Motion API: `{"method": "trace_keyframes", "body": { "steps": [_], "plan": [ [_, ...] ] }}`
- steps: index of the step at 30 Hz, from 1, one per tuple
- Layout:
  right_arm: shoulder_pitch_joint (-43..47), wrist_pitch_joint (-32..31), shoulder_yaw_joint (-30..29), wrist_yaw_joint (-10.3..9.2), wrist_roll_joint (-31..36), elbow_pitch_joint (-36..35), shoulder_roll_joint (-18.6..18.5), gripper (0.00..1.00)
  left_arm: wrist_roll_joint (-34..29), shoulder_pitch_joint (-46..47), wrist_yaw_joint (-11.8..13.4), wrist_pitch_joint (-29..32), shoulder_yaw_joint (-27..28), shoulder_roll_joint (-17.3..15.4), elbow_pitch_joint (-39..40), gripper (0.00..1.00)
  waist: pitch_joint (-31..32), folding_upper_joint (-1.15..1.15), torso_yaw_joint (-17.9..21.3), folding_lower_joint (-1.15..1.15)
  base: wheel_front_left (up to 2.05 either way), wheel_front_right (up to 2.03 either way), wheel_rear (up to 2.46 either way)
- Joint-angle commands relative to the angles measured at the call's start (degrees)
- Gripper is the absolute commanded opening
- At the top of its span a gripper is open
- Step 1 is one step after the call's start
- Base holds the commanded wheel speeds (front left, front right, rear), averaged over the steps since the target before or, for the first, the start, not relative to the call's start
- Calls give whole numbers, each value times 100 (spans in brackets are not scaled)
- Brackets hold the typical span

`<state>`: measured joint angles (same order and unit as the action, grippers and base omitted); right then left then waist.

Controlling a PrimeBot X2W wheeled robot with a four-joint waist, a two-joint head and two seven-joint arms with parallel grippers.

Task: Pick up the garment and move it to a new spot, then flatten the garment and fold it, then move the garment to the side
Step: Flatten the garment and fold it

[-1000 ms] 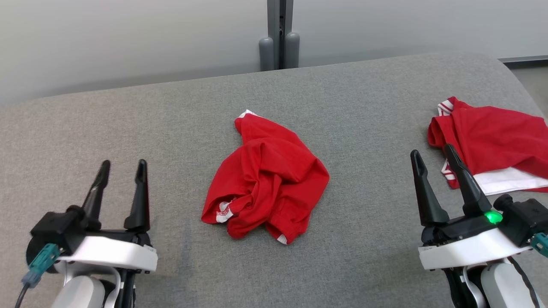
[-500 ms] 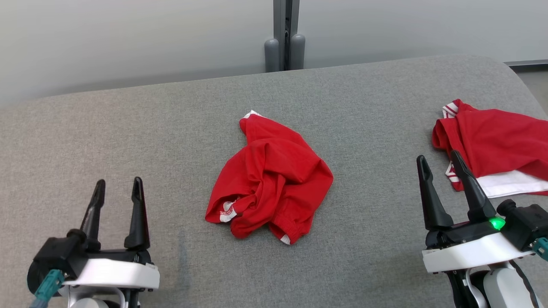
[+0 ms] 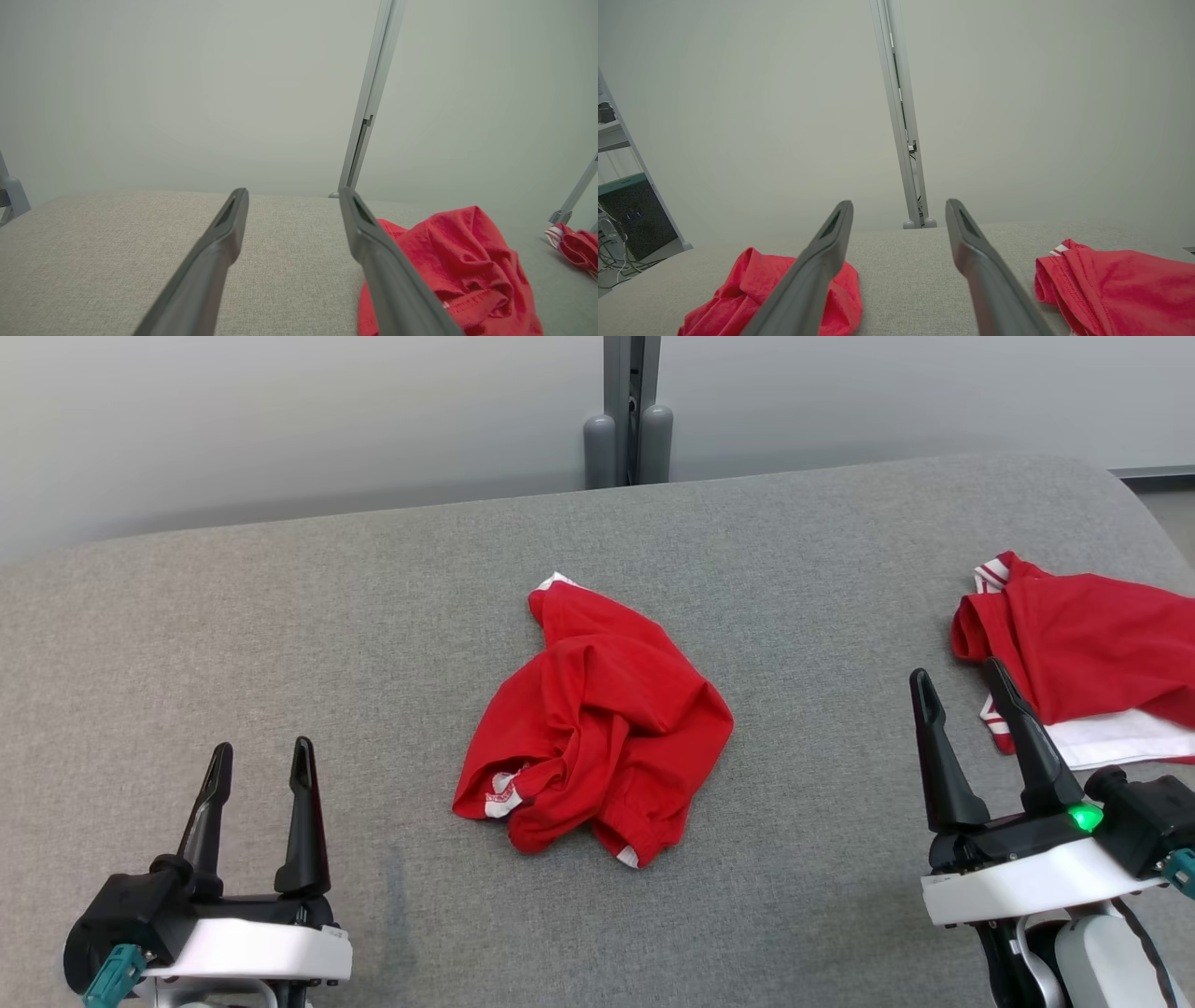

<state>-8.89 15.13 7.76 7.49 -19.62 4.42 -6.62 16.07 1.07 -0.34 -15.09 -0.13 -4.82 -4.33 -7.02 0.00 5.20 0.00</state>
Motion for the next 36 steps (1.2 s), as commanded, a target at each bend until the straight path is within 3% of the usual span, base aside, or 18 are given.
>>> {"method": "trace_keyframes", "body": {
  "steps": [1,13,28,31,36],
  "plan": [
    [-52,0,-9,1,30,2,-46,100,-41,-37,-25,-6,43,-11,-6,100,-2,0,-11,0,0,0,0],
    [-67,0,154,1,-34,40,-88,100,-195,33,-261,-6,205,145,-132,100,-18,0,-91,0,0,0,0],
    [-108,0,237,1,-76,65,-136,100,-237,113,-353,-6,237,183,-83,100,-52,0,-144,0,0,0,0],
    [-120,0,209,1,-83,51,-133,100,-17,150,-478,-6,42,187,-24,100,-62,0,-129,0,0,0,0],
    [-138,0,125,1,-65,16,-147,100,106,206,-693,-6,-845,126,134,100,-84,0,-79,0,0,0,0]
  ]
}}
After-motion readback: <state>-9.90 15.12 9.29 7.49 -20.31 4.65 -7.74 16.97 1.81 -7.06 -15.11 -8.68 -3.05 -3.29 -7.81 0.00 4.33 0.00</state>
